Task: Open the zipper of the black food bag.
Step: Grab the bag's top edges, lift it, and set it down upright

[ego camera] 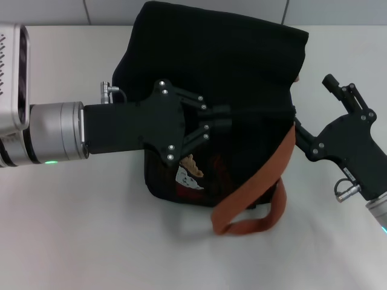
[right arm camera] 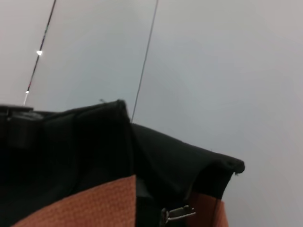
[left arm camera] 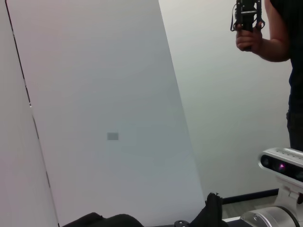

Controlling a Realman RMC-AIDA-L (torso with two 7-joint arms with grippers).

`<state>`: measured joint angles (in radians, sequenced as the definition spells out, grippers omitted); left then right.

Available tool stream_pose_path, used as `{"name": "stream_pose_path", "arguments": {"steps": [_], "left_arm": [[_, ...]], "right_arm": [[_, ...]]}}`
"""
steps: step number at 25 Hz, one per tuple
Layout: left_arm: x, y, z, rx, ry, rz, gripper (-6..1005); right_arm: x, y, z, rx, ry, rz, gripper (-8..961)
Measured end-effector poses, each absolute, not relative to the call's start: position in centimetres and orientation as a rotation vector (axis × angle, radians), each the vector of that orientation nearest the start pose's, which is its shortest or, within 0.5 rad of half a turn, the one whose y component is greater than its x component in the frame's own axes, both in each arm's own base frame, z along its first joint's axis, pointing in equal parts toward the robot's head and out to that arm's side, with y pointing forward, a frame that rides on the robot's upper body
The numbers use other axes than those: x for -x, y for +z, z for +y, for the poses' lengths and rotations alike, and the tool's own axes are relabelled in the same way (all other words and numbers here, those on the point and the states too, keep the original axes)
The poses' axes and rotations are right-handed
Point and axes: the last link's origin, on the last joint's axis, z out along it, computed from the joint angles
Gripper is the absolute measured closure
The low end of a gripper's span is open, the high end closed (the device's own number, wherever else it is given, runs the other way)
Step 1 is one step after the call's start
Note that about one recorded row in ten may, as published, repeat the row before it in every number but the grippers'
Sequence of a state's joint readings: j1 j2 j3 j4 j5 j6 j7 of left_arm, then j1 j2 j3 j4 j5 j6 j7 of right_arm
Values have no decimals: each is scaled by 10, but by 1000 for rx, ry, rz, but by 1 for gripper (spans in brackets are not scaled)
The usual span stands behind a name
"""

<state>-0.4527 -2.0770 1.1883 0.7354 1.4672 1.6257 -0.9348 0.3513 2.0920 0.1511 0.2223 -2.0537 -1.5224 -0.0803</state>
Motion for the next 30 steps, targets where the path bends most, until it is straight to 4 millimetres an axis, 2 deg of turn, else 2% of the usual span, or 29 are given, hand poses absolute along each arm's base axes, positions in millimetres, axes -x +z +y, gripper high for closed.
{"name": "stream_pose_path", "arguments": {"steps": [5,9,10,12,14,16,17,20,21,25,30], "left_arm": [[196,-19,305,2744,-1024,219,910],[197,-19,305,2742,-1022,218,910],[197,-19,305,2741,-1021,218,910],[197,-19,306,2741,-1021,218,910],[196,-20,306,2741,-1022,218,910],[196,-20,306,2742,-1022,220,910],[195,-20,306,2743,-1023,221,910],[194,-21,306,2748,-1028,224,910],[194,-22,306,2748,-1029,224,910],[193,-22,306,2744,-1039,220,910],[193,-22,306,2738,-1048,216,910]], "right_arm": [[-280,-61,245,1888,853,71,142],[-291,-42,245,1891,967,183,152],[-299,-27,249,1923,1049,275,155],[-300,-22,252,1937,1092,323,160],[-304,-10,257,1983,1178,453,166],[-307,5,267,2064,1286,691,171],[-307,5,267,2064,1286,691,173],[-304,20,284,2183,1363,1080,181],[-304,20,284,2183,1363,1080,184],[-295,24,289,2281,1391,1256,194],[-285,18,295,2339,1379,1355,208]]}}
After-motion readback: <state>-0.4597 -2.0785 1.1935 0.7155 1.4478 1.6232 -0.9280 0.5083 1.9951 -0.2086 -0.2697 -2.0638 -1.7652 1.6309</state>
